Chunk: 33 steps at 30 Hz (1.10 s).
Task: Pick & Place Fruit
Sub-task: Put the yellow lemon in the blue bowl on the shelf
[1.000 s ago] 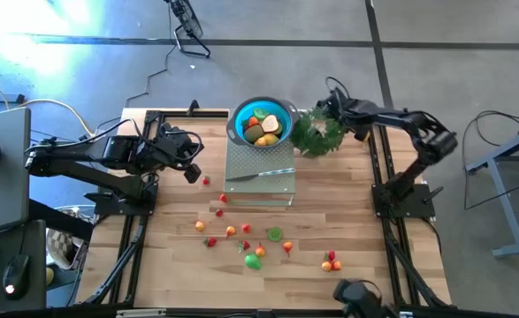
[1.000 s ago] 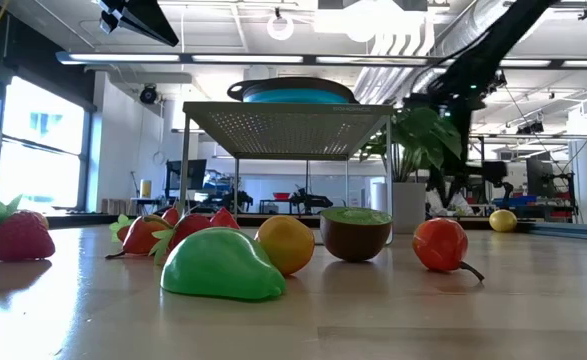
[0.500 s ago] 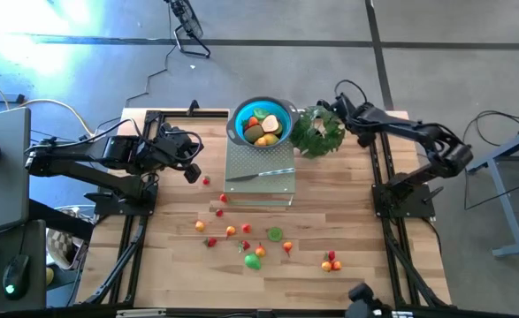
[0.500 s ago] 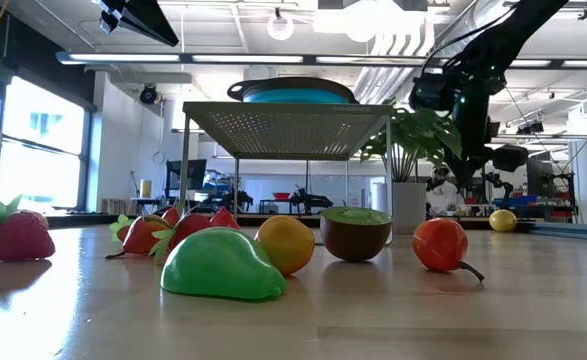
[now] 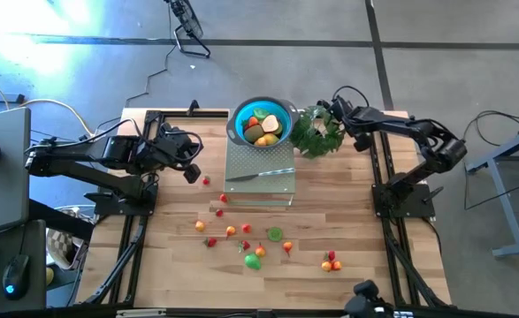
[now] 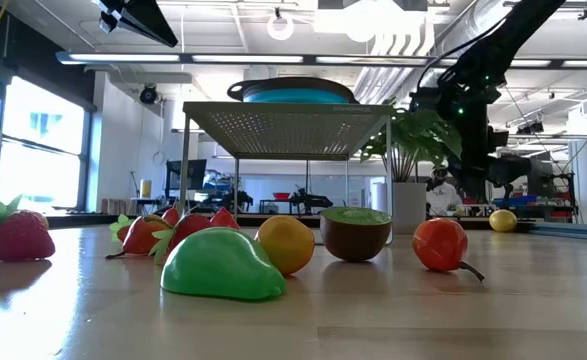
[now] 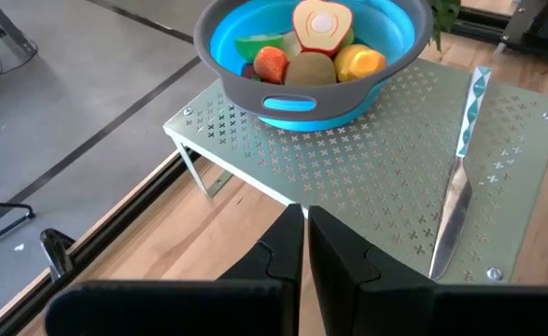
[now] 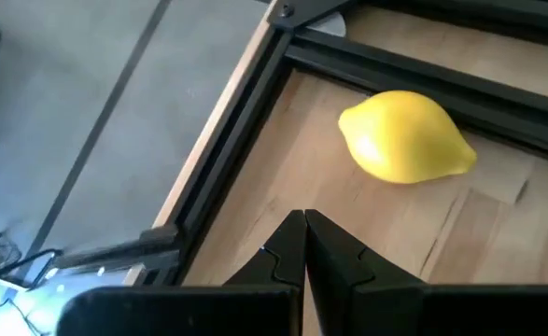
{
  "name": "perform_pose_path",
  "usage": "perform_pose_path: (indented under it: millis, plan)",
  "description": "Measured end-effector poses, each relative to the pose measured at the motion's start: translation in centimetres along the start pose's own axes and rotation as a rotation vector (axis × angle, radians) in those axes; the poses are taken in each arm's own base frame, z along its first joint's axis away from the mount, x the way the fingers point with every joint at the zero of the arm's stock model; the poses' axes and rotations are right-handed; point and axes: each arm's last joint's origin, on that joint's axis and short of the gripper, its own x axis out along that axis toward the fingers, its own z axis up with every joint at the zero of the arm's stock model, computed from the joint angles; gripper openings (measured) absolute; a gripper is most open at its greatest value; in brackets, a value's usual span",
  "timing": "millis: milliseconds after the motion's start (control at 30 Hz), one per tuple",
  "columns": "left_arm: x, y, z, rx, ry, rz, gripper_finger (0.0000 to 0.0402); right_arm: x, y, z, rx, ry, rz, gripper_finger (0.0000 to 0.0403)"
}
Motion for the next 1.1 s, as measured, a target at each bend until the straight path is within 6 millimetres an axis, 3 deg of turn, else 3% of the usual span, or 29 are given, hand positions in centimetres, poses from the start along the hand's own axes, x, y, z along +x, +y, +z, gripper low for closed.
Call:
perform_pose_path:
  millis: [600,933,1000,1100]
  plan:
    - [0.0,0.1,-0.1,0.002,0.004,0.026,0.0014,1.0,-1.3,1.1,0.172,-0.014,-0.176,0.0002]
    - [0.0,0.1,-0.1,0.001,0.003,0.029,0.0014,0.1,-2.7,0.4,0.253,-0.015,-0.288,0.0002]
    - [0.0,0.1,-0.1,0.001,0.003,0.029,0.0014,-0.1,-2.7,0.2,0.262,-0.035,-0.275,0.0002]
    - [0.0,0.1,-0.1,0.001,0.003,0.029,0.0014,0.4,-1.0,0.1,0.162,-0.076,-0.083,0.0002]
